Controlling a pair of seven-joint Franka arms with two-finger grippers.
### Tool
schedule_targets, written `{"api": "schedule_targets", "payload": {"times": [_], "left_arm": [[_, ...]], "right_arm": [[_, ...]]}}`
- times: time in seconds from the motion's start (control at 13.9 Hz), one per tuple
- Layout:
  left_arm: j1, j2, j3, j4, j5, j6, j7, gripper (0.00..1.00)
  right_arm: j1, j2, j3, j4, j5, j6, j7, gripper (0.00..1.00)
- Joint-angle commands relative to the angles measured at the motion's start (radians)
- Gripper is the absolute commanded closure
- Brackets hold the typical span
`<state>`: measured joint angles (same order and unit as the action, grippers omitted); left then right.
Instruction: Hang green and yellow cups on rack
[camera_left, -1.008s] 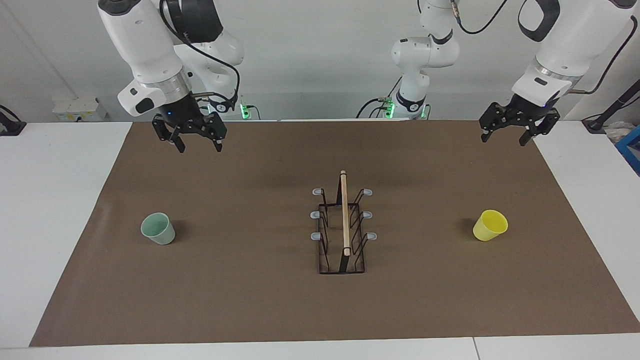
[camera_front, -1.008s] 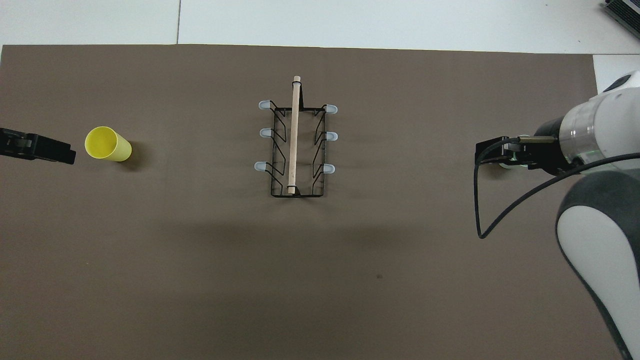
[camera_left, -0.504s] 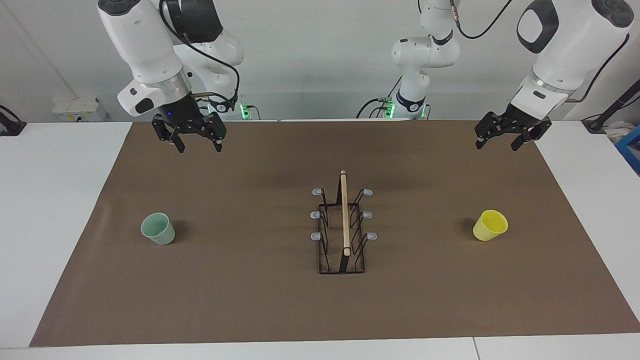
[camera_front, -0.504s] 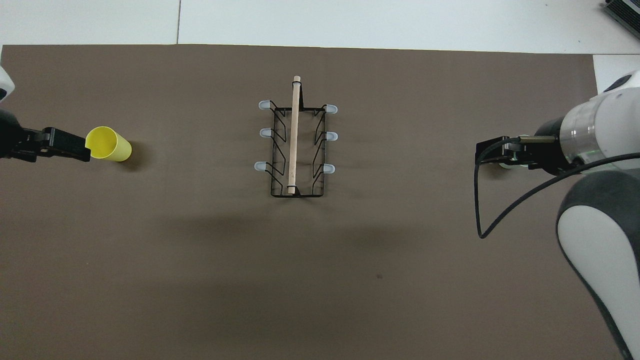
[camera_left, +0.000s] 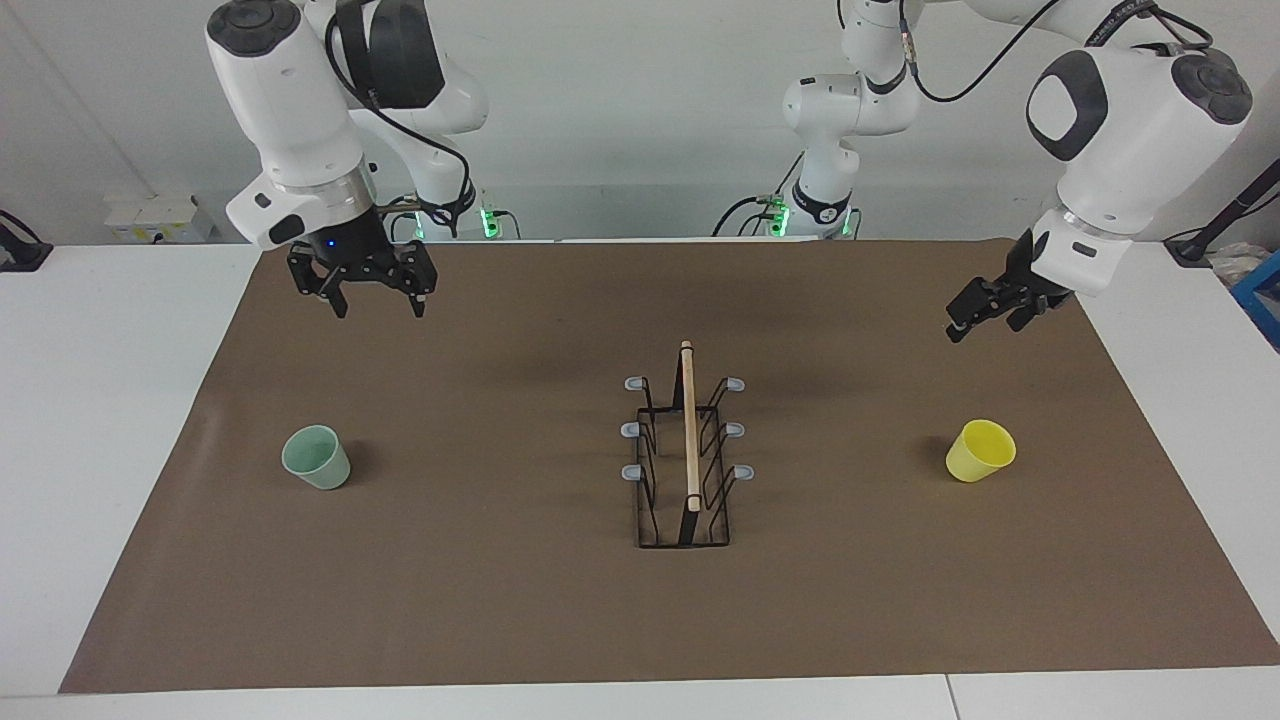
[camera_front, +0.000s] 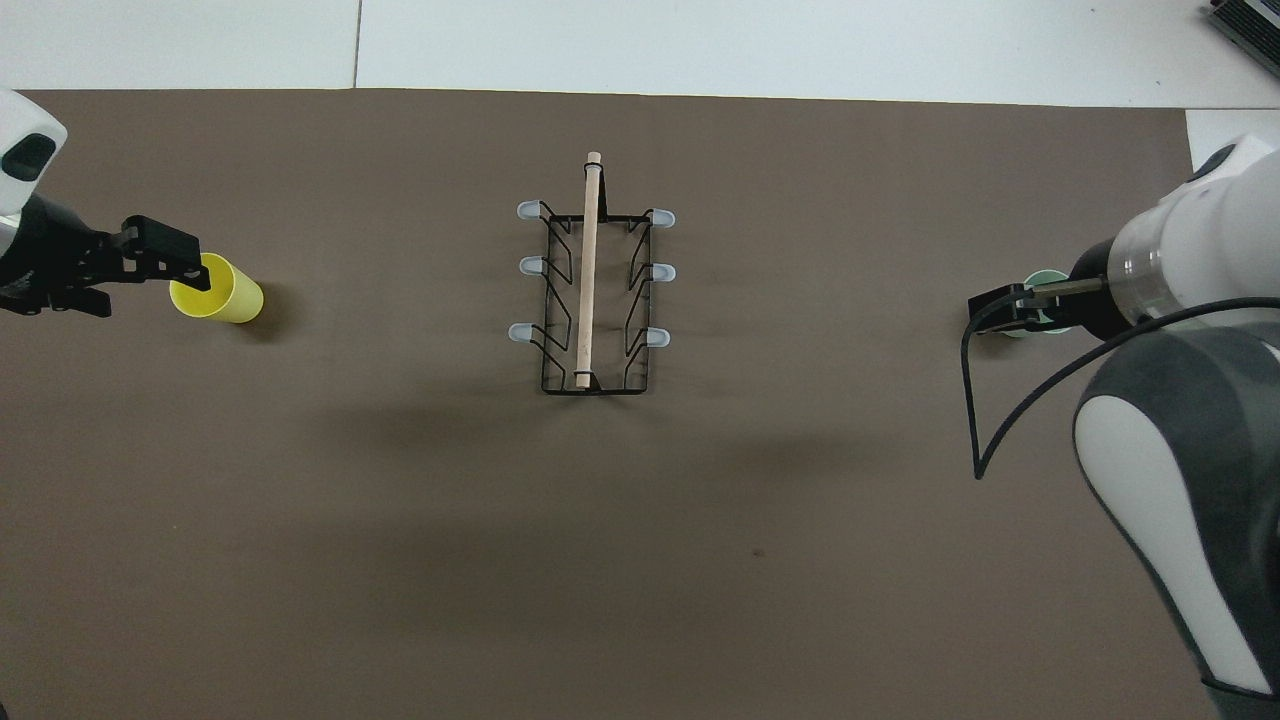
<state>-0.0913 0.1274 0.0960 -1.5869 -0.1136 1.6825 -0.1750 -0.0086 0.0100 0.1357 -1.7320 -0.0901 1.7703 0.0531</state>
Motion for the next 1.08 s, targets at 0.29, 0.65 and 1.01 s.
{"api": "schedule_targets", "payload": {"times": [0.29, 0.65, 1.01], "left_arm": [[-0.025, 0.164, 0.18, 0.097, -0.11, -0.006, -0.075, 0.0], [-0.025, 0.32, 0.321, 0.209, -0.303, -0.026, -0.245, 0.0], [-0.022, 0.524, 0.451, 0.364, -0.416, -0.026, -0.281, 0.0]], "right_arm": [[0.035, 0.047, 0.007, -0.09, -0.273, 0.052, -0.373, 0.0], [0.036, 0.054, 0.007, -0.115, -0.347, 0.043, -0.643, 0.0], [0.101, 0.064, 0.008, -0.182, -0.629, 0.075, -1.041, 0.0]]}}
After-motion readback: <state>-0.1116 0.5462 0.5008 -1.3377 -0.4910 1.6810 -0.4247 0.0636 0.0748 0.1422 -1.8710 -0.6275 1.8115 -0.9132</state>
